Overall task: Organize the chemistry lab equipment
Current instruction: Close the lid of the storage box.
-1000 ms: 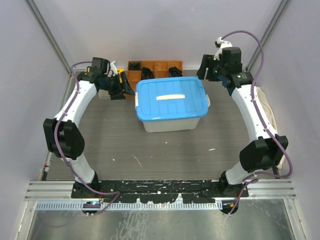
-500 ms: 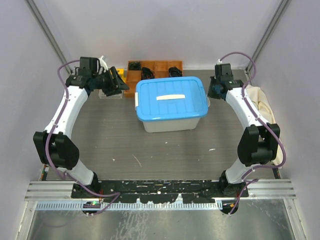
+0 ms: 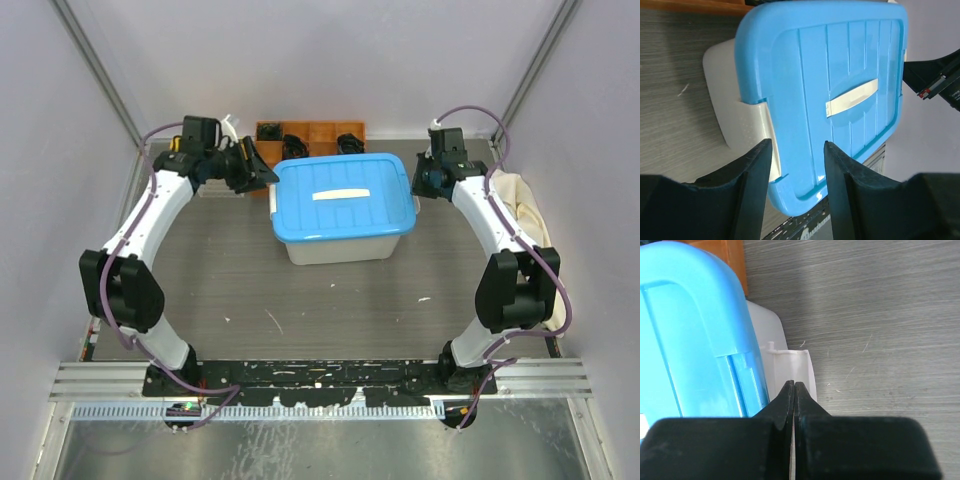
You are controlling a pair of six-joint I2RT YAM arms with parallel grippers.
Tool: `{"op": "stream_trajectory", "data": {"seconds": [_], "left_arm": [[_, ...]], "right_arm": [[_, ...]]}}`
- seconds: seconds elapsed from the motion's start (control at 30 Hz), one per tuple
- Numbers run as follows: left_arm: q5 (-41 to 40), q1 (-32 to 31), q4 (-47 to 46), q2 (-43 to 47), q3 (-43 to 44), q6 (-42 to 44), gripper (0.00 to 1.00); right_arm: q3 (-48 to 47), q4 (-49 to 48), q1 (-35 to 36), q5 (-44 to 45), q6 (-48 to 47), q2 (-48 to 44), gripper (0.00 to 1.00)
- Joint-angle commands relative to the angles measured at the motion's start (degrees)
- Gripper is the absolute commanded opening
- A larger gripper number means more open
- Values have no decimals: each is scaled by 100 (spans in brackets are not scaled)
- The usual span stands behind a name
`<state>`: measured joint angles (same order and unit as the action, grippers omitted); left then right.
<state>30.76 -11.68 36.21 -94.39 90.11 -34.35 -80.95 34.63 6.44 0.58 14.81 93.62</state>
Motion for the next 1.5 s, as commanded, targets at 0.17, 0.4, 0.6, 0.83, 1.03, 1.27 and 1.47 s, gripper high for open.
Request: {"op": "stream_trajectory", "data": {"seconds": [0.17,0.4,0.6,0.83,1.03,1.27,1.47], "left_arm": [[145,-344,-114,-352,610,7,46],[138,-357,-86,-361,732,21,46],[140,-354,-7,-348,670,45,46],[171,-360,134,-389,598,145,46],[235,-358,215,-465,661,135,45],[114,-353,116,-279,497,-1,45],[52,-360,-274,-153,149,-379,45]], "right_arm": [[-44,-215,406,-1208,-92,-429,1],[-180,-92,1135,-1268,-35,-398,1],[-132,-108,1230,-659,119,-456,21],[629,-839,222,-1245,373,-1453,62],[2434,-2948,-820,-3771,1732,-1981,87],[3851,-6218,-1004,-5441,3848,-1709,85],[4346,-7839,-1019,-5892,4821,-1386,88]]}}
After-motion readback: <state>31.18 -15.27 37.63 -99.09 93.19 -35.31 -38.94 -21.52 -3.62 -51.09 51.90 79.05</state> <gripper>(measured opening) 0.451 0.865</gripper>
